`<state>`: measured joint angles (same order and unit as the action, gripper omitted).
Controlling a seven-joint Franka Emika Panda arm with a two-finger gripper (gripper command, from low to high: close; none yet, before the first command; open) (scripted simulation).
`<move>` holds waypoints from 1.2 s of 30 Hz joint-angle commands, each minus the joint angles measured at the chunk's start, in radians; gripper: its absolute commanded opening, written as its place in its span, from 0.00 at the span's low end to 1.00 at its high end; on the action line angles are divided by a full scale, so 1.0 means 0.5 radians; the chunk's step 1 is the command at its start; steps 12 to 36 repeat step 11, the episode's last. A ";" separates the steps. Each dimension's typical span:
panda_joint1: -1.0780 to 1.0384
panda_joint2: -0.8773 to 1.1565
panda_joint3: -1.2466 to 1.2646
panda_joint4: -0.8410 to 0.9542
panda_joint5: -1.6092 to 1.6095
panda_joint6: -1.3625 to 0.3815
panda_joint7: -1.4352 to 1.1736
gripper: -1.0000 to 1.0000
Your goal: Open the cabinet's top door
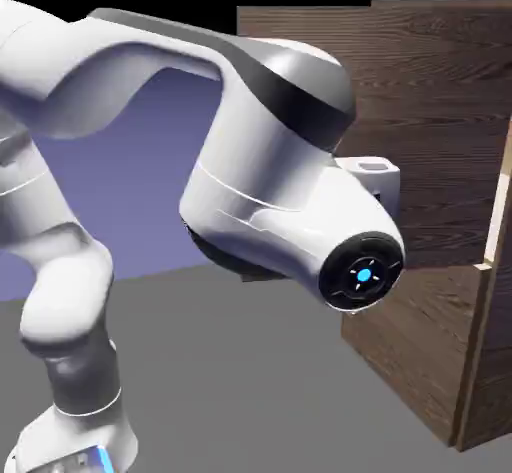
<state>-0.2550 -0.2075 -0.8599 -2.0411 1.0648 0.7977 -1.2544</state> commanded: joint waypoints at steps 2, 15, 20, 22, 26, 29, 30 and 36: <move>0.005 0.145 -0.059 0.118 0.010 -0.150 -0.066 0.00; -0.193 0.786 -0.114 0.673 0.072 -0.785 -0.386 0.00; -0.193 0.786 -0.114 0.673 0.072 -0.785 -0.386 0.00; -0.193 0.786 -0.114 0.673 0.072 -0.785 -0.386 0.00; -0.193 0.786 -0.114 0.673 0.072 -0.785 -0.386 0.00; -0.193 0.786 -0.114 0.673 0.072 -0.785 -0.386 0.00; -0.193 0.786 -0.114 0.673 0.072 -0.785 -0.386 0.00; -0.193 0.786 -0.114 0.673 0.072 -0.785 -0.386 0.00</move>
